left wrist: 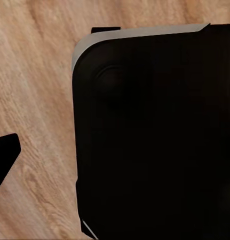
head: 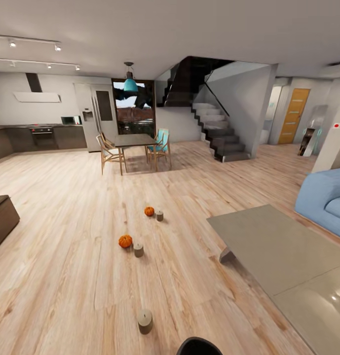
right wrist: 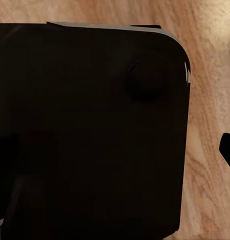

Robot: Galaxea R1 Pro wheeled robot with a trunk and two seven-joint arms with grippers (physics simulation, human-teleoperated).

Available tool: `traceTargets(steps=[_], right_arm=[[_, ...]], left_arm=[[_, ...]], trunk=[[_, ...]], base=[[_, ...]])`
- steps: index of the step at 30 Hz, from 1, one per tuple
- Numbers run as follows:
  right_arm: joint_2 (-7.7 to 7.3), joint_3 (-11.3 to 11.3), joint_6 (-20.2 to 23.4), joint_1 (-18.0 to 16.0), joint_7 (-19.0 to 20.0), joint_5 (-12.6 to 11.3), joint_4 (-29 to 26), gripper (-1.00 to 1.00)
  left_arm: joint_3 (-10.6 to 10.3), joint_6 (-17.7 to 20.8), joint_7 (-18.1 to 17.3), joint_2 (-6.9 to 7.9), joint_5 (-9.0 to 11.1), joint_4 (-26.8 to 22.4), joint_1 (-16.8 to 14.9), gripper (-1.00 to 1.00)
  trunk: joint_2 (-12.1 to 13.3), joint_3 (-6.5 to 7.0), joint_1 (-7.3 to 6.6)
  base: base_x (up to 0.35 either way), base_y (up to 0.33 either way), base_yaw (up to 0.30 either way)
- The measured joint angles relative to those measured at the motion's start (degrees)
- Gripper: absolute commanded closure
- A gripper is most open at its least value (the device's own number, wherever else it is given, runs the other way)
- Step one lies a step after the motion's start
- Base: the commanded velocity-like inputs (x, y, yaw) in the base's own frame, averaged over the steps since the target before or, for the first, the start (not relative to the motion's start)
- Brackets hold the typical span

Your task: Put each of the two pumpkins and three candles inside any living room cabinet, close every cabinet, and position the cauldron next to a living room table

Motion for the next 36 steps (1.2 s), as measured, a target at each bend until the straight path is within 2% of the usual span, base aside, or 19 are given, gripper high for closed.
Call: traceTargets(steps=[7,24,36], right_arm=[[0.00,0.00,-0.02,0.00,-0.01,0.00,0.00,-1.00],[0.00,0.00,0.02,0.00,-0.01,0.00,0.00,-1.00],[0.00,0.00,0.03,0.00,-0.01,0.00,0.00,-1.00]], left_arm=[[0.00,-1.93,0.00,0.03,0.09,0.04,0.13,-1.00],[0.00,-2.07,0.00,0.03,0.09,0.07,0.14,-1.00],[0.00,-2.15,0.00,0.04,0.12,0.02,0.22,-1.00]], trunk=[[0.00,0.00,0.01],[0.00,0.00,0.01],[0.00,-0.01,0.01]], base=[[0.008,0.000,-0.086],[0.000,0.000,-0.270],[0.000,0.000,-0.034]])
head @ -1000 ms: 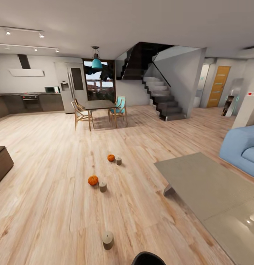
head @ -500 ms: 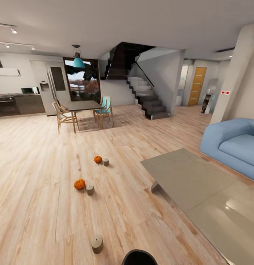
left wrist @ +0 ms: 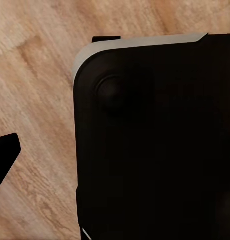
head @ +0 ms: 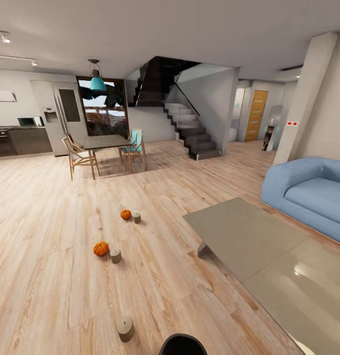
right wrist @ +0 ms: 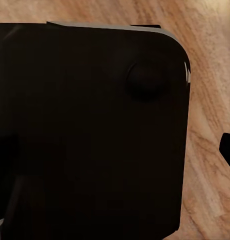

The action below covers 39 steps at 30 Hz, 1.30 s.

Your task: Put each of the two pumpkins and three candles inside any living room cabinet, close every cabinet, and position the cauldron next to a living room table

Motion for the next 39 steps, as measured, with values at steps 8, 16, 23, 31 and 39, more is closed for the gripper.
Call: traceTargets(steps=[8,16,23,31,39], right_arm=[[-0.08,0.01,0.36,0.00,-0.15,-0.04,-0.13,-1.00],[-0.02,-0.01,0.40,-0.01,-0.23,-0.06,-0.23,-1.00],[0.04,0.47,0.31,-0.02,0.11,0.58,-0.47,-1.00],[0.27,0.46,1.47,-0.10,0.14,1.37,-0.35,-1.00],[0.27,0.52,1.19,-0.10,0.15,1.19,-0.37,-1.00]], left_arm=[[0.11,-0.01,0.05,0.00,0.08,-0.07,0.01,-1.00],[0.39,0.03,0.56,-0.33,0.28,-0.45,0.01,-1.00],[0.27,0.03,-0.07,0.14,0.16,-0.84,-0.13,-1.00],[0.42,0.06,-0.53,0.17,0.23,-1.06,0.19,-1.00],[0.26,0.07,-0.41,-0.25,0.15,-0.99,0.19,-1.00]], trunk=[[0.00,-0.04,0.00],[0.00,-0.04,0.00],[0.00,-0.04,0.00],[0.00,-0.04,0.00],[0.00,-0.04,0.00]], base=[[0.000,0.000,-0.019],[0.000,0.000,-0.001],[0.000,0.000,0.000],[0.000,0.000,0.000],[0.000,0.000,0.000]])
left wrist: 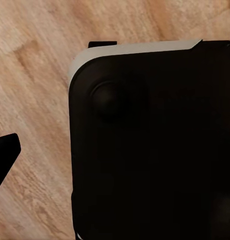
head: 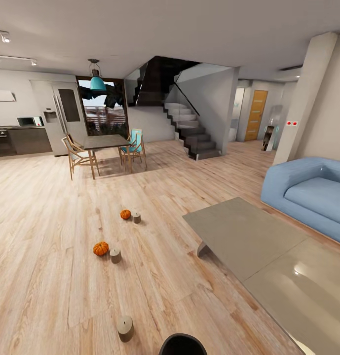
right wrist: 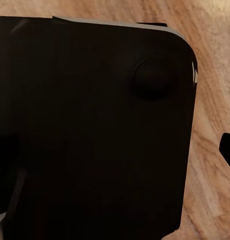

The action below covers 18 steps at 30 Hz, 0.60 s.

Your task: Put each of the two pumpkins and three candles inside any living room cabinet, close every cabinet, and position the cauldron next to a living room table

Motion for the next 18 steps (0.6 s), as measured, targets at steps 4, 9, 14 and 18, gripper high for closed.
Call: traceTargets(steps=[4,9,14,18], right_arm=[[0.00,0.03,-0.10,0.00,0.01,0.00,-0.02,-1.00],[-0.18,0.24,-0.12,0.00,0.01,0.01,-0.02,-1.00],[-0.10,0.20,-0.17,0.00,0.01,0.01,-0.02,-1.00],[0.01,0.24,-0.74,0.00,0.30,0.34,-0.06,-1.00]], left_arm=[[-0.02,0.02,0.01,0.01,0.05,0.01,0.00,-1.00],[-0.02,0.00,0.04,0.20,0.06,-0.05,0.00,-1.00],[0.01,0.16,0.21,0.35,0.13,-1.01,-0.22,-1.00],[0.11,0.89,0.19,0.34,0.71,-2.31,-0.62,-1.00]], trunk=[[0.00,0.00,0.00],[0.00,0.00,0.00],[0.00,0.00,0.00],[0.00,0.00,0.00]], base=[[0.000,0.000,0.000],[0.000,0.000,0.000],[0.000,0.000,0.000],[0.000,0.000,0.000]])
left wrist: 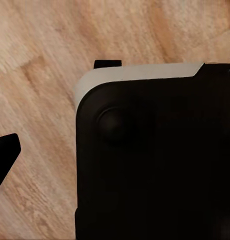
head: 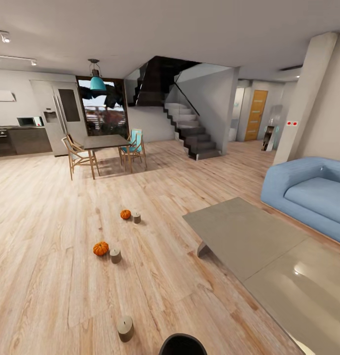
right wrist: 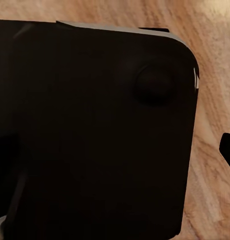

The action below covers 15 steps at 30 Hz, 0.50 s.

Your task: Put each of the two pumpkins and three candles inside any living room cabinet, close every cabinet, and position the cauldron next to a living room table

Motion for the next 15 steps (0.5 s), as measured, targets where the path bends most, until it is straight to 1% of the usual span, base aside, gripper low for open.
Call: traceTargets(steps=[3,4,5,6,7,8,10,12,14,15], right_arm=[[-0.07,-0.05,0.16,-0.04,-0.12,0.08,-0.40,-1.00],[-0.08,-0.03,0.31,-0.07,-0.20,0.13,-2.60,-1.00],[-0.08,-0.06,0.46,-0.08,-0.36,0.06,-5.17,-1.00],[-0.09,-0.16,0.69,-0.09,-0.66,-0.07,-7.51,-1.00],[-0.07,-0.26,1.27,-0.09,-1.20,-0.19,-9.53,-1.00],[-0.06,-0.34,2.35,-0.09,-2.02,-0.29,-11.44,-1.00],[0.00,-0.37,5.91,-0.15,-4.47,-0.40,-15.96,-1.00],[0.17,-0.36,10.44,-0.23,-6.81,-0.41,-21.32,-1.00],[0.45,-0.36,12.89,-0.28,-7.53,-0.42,-24.26,-1.00],[0.89,-0.32,15.68,-0.37,-7.98,-0.44,-27.15,-1.00]], left_arm=[[0.04,0.96,-0.05,-0.05,0.87,-0.97,-0.55,-1.00],[0.02,9.75,-0.10,-0.04,2.06,-5.87,-0.67,-1.00],[0.02,14.12,-0.13,-0.03,2.54,-15.35,-0.81,-1.00],[0.01,17.49,-0.12,-0.07,2.88,-20.16,-0.98,-1.00],[0.02,19.93,-0.10,-0.19,3.10,-22.66,-0.90,-1.00],[0.02,21.56,-0.07,-0.30,3.24,-24.65,-0.98,-1.00],[0.04,23.34,-0.01,-0.47,3.46,-27.35,-1.55,-1.00],[0.08,24.24,0.04,-0.58,3.87,-28.16,-3.13,-1.00],[0.09,24.74,0.08,-0.61,4.15,-28.31,-4.02,-1.00],[0.07,25.41,0.10,-0.62,4.35,-28.46,-4.70,-1.00]], trunk=[[0.00,0.01,0.00],[0.00,0.01,0.00],[0.01,0.03,0.00],[0.01,0.03,0.00],[0.01,0.02,0.00],[0.01,0.02,0.00],[0.01,0.02,0.00],[0.01,0.02,0.00],[0.01,0.02,0.00],[0.01,0.02,0.00]], base=[[0.000,0.000,0.000],[0.000,0.000,0.000],[0.000,0.000,0.000],[0.000,0.000,0.000],[0.000,0.000,0.000],[0.000,0.000,0.000],[0.000,0.000,0.000],[0.000,0.000,0.000],[0.000,0.000,0.000],[0.000,0.000,0.000]])
